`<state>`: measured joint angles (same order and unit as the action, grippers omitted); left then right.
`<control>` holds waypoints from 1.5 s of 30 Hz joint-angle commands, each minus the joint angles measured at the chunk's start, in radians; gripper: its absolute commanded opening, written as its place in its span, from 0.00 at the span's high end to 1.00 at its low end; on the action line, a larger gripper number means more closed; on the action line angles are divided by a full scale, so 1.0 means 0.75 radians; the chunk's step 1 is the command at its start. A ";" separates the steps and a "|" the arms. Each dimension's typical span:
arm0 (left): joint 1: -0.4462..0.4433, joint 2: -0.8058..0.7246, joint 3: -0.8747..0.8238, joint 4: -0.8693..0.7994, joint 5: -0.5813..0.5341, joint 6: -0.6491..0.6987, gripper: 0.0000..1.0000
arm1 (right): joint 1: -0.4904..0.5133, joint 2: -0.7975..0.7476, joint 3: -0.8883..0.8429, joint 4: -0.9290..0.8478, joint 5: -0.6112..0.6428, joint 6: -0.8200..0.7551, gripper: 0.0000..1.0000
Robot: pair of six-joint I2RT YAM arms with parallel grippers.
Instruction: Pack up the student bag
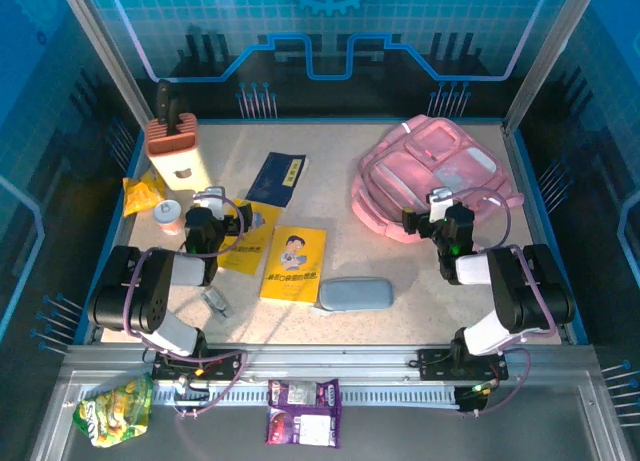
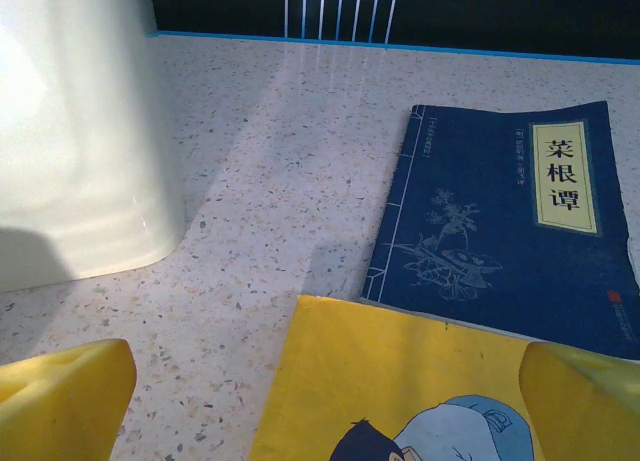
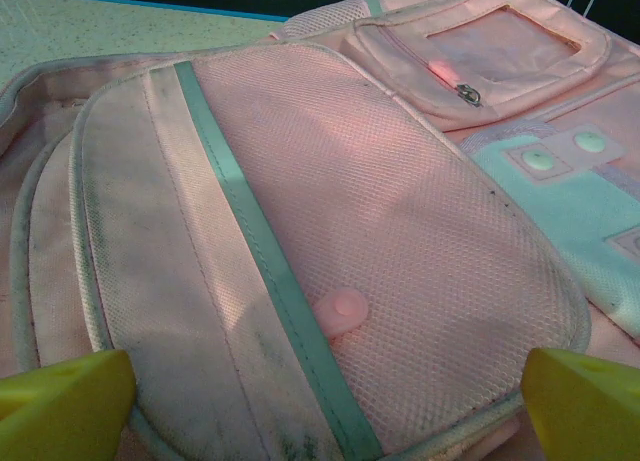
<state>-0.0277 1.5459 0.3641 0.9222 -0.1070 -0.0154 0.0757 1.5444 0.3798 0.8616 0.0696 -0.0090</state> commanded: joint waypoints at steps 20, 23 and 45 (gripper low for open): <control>0.016 0.011 0.025 0.006 0.027 0.033 0.01 | -0.010 -0.002 0.026 0.040 -0.026 -0.016 0.00; 0.015 0.011 0.024 0.006 0.026 0.032 0.01 | -0.009 -0.003 0.024 0.042 -0.024 -0.016 0.00; 0.016 0.010 0.025 0.006 0.028 0.031 0.01 | -0.014 -0.003 0.025 0.042 -0.024 -0.014 0.00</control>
<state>-0.0277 1.5459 0.3641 0.9218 -0.1070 -0.0154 0.0757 1.5444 0.3817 0.8616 0.0589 -0.0086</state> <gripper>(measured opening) 0.993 0.996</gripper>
